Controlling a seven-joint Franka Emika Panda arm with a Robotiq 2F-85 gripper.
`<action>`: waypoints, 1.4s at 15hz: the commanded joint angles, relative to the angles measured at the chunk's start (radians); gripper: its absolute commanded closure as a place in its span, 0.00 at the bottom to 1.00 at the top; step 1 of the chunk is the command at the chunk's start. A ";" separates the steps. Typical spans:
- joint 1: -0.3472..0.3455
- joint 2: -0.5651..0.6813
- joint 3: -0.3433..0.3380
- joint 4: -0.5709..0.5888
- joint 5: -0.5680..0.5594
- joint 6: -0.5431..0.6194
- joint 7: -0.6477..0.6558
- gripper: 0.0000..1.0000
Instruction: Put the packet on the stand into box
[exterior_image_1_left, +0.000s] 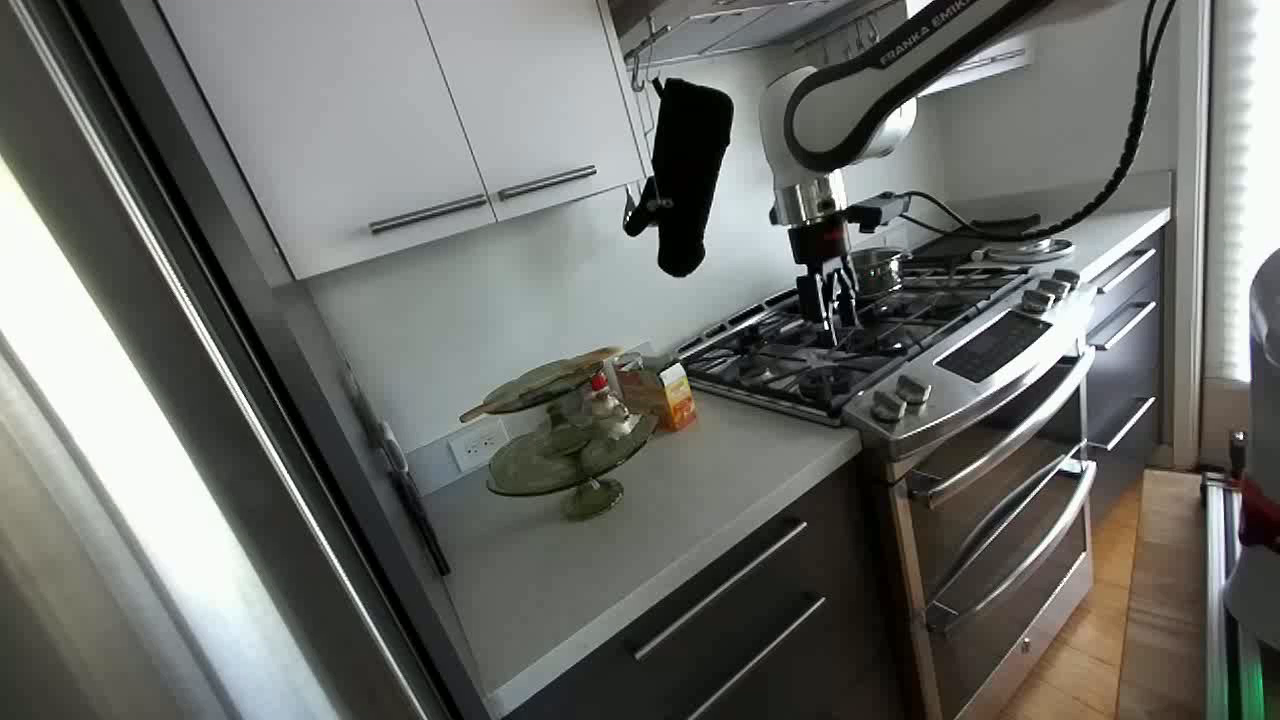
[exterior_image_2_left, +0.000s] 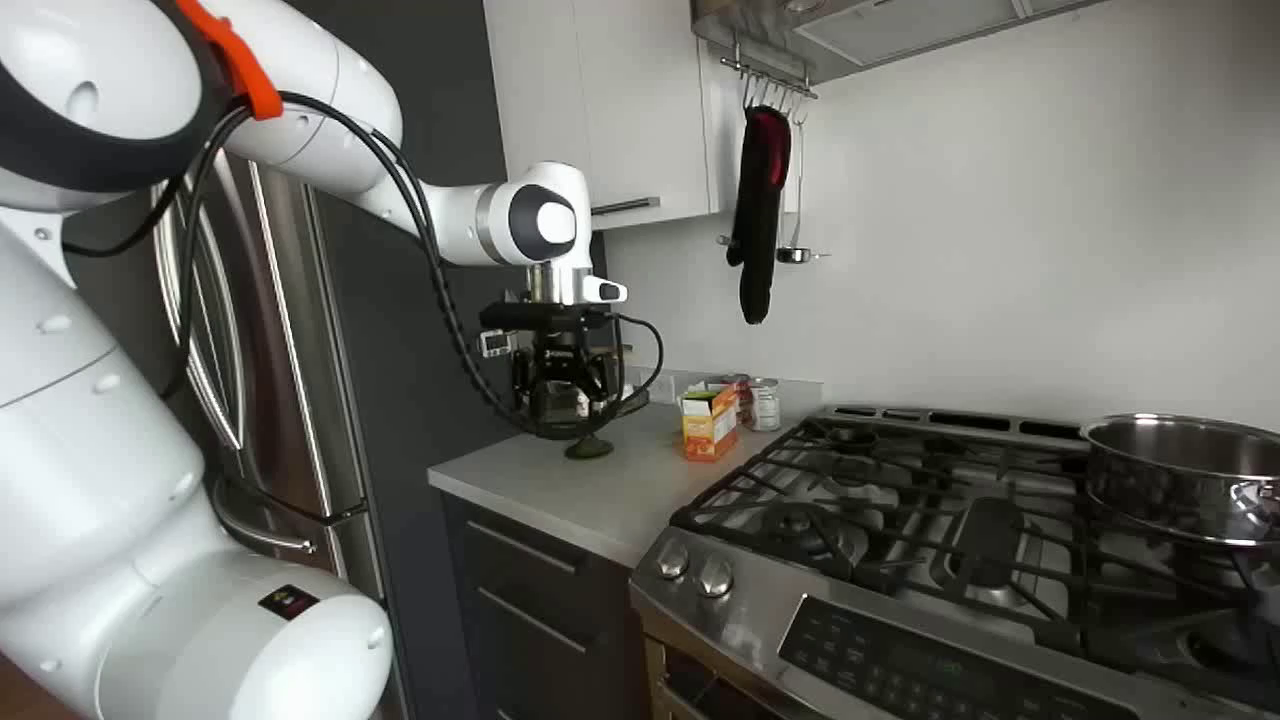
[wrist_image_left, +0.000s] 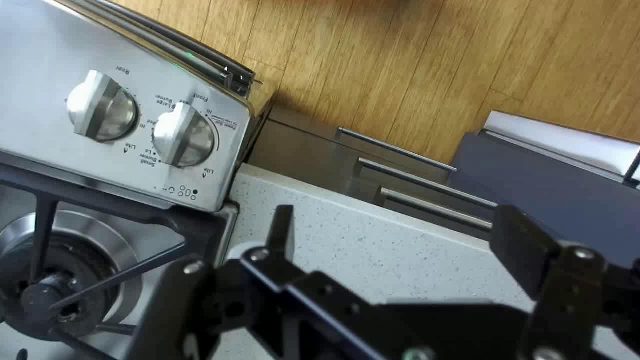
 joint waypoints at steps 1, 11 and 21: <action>-0.003 0.001 0.003 0.002 0.001 -0.003 0.000 0.00; -0.003 0.001 0.003 0.002 0.001 -0.003 0.000 0.00; 0.122 0.180 0.210 0.361 0.038 -0.030 0.223 0.00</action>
